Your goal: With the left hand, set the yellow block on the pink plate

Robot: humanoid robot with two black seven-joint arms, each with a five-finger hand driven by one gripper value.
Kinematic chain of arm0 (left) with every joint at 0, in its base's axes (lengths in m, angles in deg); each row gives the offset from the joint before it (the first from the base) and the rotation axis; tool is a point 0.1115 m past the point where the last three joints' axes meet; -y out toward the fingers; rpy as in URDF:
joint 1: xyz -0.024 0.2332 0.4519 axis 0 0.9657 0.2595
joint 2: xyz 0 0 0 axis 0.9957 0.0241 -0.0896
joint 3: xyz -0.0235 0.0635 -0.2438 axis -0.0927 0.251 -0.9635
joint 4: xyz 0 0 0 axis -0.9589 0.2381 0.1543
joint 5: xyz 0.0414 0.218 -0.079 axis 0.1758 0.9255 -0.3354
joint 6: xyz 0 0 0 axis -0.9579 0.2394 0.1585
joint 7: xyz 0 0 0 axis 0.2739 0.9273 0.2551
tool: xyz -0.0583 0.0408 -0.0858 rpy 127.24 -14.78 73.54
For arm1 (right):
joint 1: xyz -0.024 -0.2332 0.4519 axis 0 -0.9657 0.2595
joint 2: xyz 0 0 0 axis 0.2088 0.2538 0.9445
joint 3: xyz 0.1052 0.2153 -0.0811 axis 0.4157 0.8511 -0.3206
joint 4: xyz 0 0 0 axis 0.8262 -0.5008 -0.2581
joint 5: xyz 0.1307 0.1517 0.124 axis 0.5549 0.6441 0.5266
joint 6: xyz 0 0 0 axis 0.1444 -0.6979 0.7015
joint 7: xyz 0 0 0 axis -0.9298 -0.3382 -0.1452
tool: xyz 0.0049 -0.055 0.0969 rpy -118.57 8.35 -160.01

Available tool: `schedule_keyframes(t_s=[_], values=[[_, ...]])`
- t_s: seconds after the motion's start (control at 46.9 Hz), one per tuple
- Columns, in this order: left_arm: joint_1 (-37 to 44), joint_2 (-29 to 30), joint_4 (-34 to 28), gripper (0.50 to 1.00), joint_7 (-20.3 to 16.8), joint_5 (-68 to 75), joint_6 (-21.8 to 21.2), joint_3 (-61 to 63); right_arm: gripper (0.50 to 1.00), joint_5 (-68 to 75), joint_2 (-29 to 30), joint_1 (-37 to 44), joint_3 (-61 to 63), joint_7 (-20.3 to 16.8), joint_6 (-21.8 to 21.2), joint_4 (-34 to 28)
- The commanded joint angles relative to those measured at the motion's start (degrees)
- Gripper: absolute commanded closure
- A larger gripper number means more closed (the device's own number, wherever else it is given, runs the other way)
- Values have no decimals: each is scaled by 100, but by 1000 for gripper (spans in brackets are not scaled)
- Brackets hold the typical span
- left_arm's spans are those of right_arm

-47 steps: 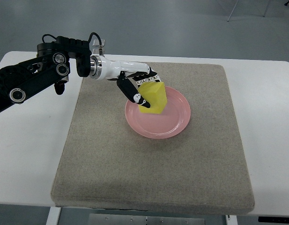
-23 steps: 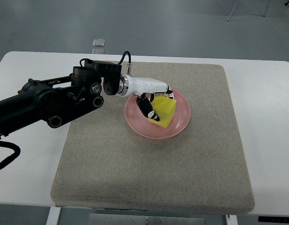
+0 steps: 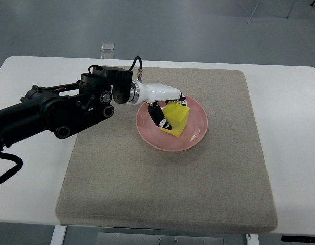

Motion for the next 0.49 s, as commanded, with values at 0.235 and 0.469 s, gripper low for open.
schedule_keyframes(t_s=[0.235, 0.469], values=[[-17, 240, 88, 510, -17, -118, 63, -114, 576, 0, 0, 0, 0, 0, 0, 0], [-8, 600, 158, 508, -17, -1321, 589, -676, 576, 0, 0, 0, 0, 0, 0, 0]])
